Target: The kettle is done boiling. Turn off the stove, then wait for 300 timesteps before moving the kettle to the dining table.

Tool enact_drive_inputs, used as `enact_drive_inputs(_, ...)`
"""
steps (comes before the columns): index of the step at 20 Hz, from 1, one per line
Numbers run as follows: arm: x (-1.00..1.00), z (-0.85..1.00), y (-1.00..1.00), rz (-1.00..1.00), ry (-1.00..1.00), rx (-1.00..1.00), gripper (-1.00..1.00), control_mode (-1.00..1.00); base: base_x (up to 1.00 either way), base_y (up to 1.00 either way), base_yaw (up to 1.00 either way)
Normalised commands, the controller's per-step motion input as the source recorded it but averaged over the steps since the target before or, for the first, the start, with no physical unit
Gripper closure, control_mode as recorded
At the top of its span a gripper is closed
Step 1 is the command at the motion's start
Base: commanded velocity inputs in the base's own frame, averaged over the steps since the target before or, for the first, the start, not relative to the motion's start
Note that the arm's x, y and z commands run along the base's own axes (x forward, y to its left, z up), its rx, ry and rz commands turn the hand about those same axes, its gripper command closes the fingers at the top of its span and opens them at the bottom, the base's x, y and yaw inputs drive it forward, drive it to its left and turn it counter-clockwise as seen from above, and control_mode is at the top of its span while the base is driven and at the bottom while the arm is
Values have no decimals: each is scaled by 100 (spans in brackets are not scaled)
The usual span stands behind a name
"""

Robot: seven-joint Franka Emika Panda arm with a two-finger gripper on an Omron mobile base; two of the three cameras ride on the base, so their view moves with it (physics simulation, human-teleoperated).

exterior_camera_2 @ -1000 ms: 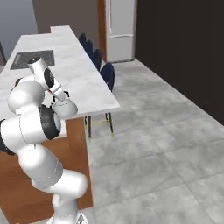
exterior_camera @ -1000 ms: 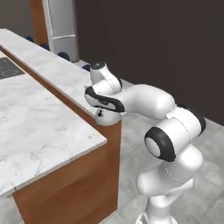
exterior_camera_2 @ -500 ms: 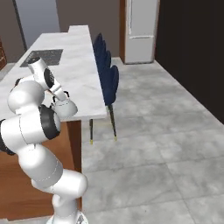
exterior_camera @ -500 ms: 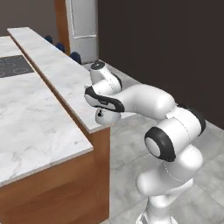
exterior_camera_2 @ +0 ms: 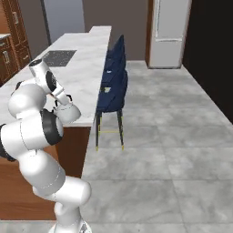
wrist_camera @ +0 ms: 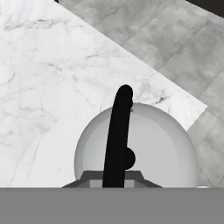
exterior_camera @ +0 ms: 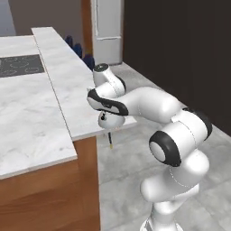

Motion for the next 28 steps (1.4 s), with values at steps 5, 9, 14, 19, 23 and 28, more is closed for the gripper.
enact_drive_inputs(5,0,0,0,0,0,0,100,100,39,-59,31)
enact_drive_inputs(9,0,0,0,0,0,0,100,100,43,-60,32)
enact_drive_inputs(14,0,0,0,0,0,0,100,100,48,-59,32)
enact_drive_inputs(19,0,0,0,0,0,0,100,100,54,-58,32)
enact_drive_inputs(23,0,0,0,0,0,0,100,100,61,-56,33)
enact_drive_inputs(28,0,0,0,0,0,0,100,100,62,-54,33)
